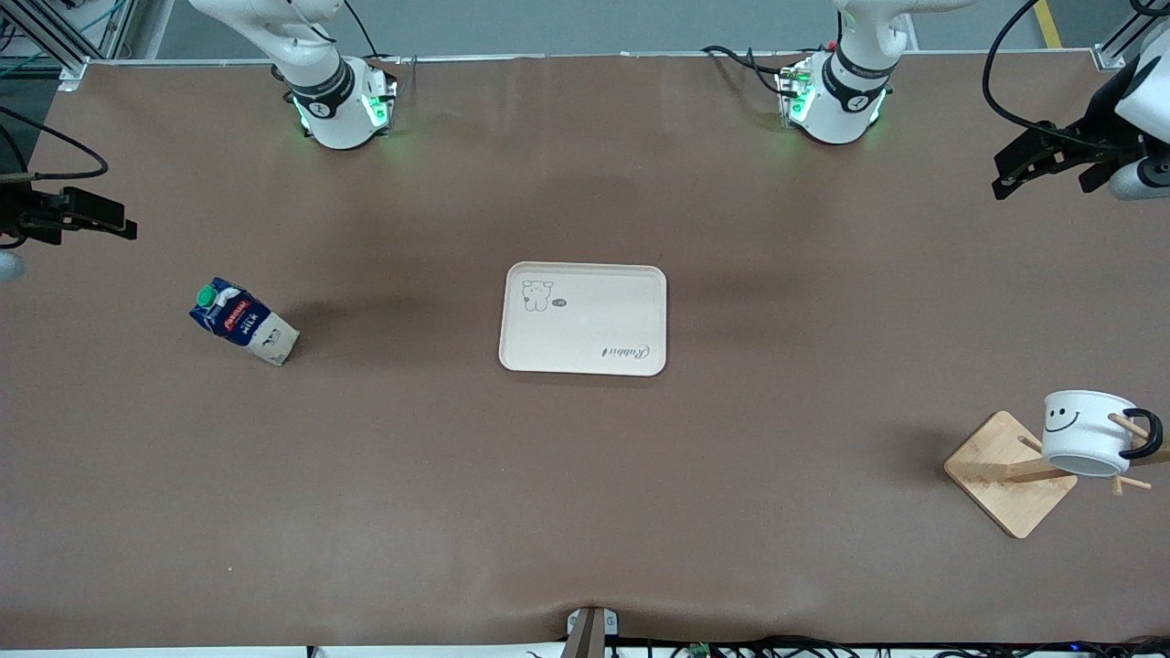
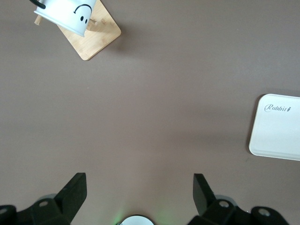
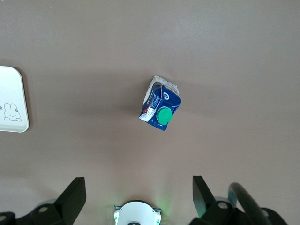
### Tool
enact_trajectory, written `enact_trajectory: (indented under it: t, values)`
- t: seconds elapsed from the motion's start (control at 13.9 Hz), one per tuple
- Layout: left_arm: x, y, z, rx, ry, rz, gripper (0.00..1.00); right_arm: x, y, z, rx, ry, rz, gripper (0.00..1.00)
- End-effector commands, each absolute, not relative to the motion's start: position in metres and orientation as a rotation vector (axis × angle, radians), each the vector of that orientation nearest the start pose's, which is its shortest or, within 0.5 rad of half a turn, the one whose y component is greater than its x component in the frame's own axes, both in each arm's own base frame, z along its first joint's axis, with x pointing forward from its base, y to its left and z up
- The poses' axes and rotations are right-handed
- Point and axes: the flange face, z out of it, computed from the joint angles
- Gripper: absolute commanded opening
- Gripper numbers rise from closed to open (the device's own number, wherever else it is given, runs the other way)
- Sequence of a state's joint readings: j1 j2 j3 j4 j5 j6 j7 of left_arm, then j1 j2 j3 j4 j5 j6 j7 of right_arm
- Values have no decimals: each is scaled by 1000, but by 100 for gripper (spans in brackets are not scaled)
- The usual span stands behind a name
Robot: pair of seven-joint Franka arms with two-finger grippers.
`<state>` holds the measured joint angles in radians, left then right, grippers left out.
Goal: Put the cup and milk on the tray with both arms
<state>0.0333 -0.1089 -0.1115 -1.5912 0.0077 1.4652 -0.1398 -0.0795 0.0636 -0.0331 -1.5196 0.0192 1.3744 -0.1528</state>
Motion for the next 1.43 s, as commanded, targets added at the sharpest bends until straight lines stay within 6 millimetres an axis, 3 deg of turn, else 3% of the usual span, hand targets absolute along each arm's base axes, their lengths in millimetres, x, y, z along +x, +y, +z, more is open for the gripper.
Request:
enact_trajectory:
  t: [0.0, 0.07, 0.22, 0.43, 0.65, 0.79, 0.93, 1.08, 1.36]
  values:
    - [511, -35, 669, -3122, -112, 8, 100, 547, -64, 596, -3062, -66, 312, 100]
    - [512, -29, 671, -3122, -129, 1, 100, 547, -64, 597, -3062, -66, 310, 100]
    - [525, 0, 675, -3129, -174, -19, 100, 548, -63, 596, -3062, -68, 310, 100]
    - [532, 24, 669, -3125, -198, -3, 100, 548, -64, 597, -3062, -66, 308, 100]
    - [540, 65, 646, -3122, -267, 15, 100, 548, -65, 596, -3062, -63, 310, 100]
    - [540, 100, 633, -3125, -375, -61, 100, 548, -64, 595, -3062, -65, 312, 100]
    - [538, 110, 618, -3168, -464, -155, 100, 548, -65, 595, -3062, -63, 312, 100]
    - [536, 140, 593, -3204, -612, -259, 100, 548, -64, 595, -3062, -65, 312, 100]
    - [540, 141, 538, -3148, -669, -531, 100, 548, -64, 595, -3062, -65, 312, 100]
